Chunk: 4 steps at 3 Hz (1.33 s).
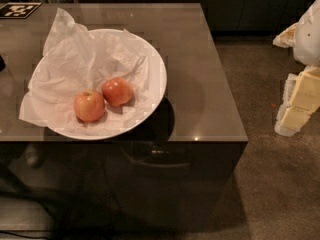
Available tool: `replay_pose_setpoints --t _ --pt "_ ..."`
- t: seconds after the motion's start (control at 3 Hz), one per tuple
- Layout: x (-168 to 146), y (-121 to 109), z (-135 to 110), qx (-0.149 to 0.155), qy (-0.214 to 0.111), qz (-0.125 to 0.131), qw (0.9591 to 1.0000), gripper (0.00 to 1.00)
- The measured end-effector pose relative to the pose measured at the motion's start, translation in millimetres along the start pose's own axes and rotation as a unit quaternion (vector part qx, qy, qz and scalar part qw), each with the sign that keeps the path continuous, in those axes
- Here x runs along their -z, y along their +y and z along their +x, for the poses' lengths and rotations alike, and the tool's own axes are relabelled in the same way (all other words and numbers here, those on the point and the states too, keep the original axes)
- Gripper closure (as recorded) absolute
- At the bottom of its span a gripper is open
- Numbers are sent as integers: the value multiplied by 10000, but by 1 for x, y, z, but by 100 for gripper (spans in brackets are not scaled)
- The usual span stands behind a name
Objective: Pick apple from white bowl
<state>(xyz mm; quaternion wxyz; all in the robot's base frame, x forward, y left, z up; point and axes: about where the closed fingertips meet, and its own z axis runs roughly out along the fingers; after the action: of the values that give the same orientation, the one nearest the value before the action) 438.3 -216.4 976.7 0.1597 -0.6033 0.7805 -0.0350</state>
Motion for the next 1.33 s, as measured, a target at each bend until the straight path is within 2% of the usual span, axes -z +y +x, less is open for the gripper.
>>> replay_pose_setpoints --t 0.33,0.67,1.33 --pt "0 0 -1 6 -2 7 10000 0" --pt "0 -6 -26 256 -16 -34 9997 0" --pt "9 -8 -103 1008 -65 -128 9948 0"
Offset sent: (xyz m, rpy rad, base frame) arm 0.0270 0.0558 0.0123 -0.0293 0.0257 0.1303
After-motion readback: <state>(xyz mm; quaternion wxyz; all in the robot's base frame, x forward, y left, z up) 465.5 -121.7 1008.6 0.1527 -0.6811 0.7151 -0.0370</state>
